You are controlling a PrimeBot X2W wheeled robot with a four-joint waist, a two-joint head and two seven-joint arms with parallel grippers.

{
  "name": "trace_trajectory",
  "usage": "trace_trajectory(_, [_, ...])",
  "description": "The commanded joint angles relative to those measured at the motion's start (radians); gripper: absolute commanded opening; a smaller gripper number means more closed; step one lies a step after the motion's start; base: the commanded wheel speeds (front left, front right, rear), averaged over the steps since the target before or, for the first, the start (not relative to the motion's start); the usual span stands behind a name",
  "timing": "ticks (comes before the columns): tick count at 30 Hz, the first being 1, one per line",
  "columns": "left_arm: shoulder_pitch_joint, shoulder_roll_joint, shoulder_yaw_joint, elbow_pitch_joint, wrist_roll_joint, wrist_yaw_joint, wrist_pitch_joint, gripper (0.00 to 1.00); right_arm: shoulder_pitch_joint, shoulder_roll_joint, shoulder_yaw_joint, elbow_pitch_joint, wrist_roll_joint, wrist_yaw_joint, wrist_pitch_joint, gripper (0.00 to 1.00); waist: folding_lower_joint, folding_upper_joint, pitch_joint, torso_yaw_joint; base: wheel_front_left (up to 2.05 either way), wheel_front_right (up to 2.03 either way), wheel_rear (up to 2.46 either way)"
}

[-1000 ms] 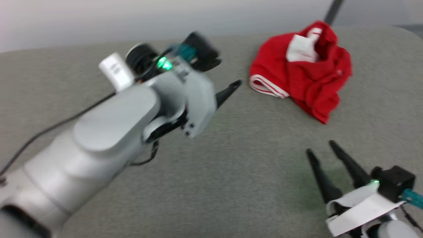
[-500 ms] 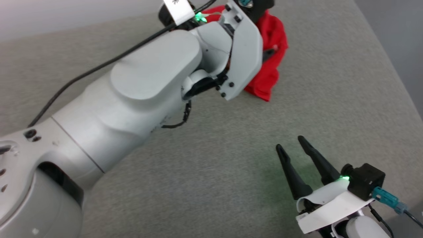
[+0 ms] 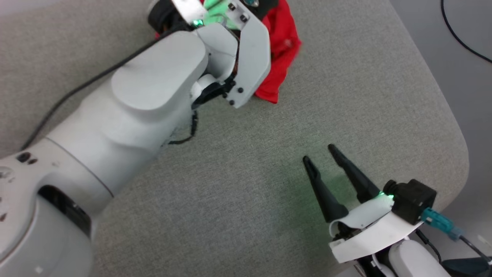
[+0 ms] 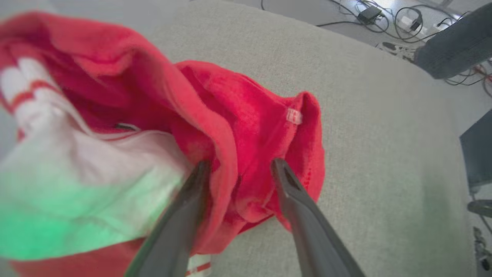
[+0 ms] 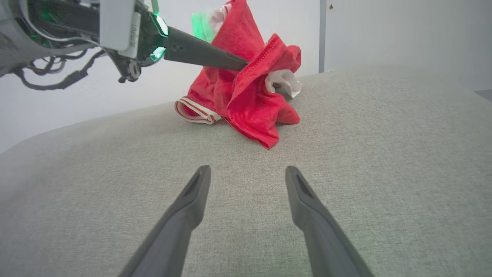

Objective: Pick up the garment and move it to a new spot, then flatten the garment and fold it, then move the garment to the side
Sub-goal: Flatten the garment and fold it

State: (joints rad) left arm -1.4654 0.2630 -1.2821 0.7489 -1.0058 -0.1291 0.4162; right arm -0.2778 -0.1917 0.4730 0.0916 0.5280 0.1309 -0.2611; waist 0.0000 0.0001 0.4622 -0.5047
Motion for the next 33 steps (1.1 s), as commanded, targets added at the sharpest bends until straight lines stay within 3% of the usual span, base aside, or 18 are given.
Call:
trace_trajectory(1, [0.006, -0.003, 0.001, 0.005, -0.027, -0.002, 0.000, 0.00, -0.006, 0.001, -0.008, -0.006, 0.002, 0.000, -0.004, 1.00, 0.0000, -0.0001, 0.011, 0.001, 0.00, 0.00, 0.00])
trace_trajectory(6, [-0.021, -0.028, 0.044, 0.015, -0.225, -0.002, -0.027, 0.00, 0.023, -0.019, -0.039, -0.014, -0.011, 0.000, -0.005, 1.00, 0.0000, -0.0001, -0.018, 0.073, 0.00, 0.00, 0.00])
trace_trajectory(12, [0.014, 0.030, 0.151, -0.046, -0.434, -0.002, -0.043, 0.00, 0.045, -0.049, -0.060, -0.027, -0.017, 0.000, -0.004, 1.00, 0.0000, -0.0001, -0.082, 0.192, 0.00, 0.00, 0.00])
trace_trajectory(16, [0.086, 0.119, 0.211, -0.090, -0.533, -0.002, -0.052, 0.00, 0.062, -0.067, -0.073, -0.043, -0.018, 0.000, 0.015, 1.00, 0.0000, -0.0001, -0.121, 0.262, 0.00, 0.00, 0.00])
trace_trajectory(26, [0.377, 0.432, 0.222, -0.229, -0.582, -0.002, -0.113, 0.00, 0.132, -0.093, -0.136, -0.115, -0.023, 0.000, 0.081, 1.00, 0.0000, -0.0001, -0.170, 0.369, 0.00, 0.00, 0.00])
trace_trajectory(33, [0.415, 0.567, 0.297, -0.372, -0.629, -0.002, -0.177, 0.00, 0.167, -0.104, -0.172, -0.171, -0.027, 0.000, 0.129, 1.00, 0.0000, -0.0001, -0.176, 0.416, 0.00, 0.00, 0.00])
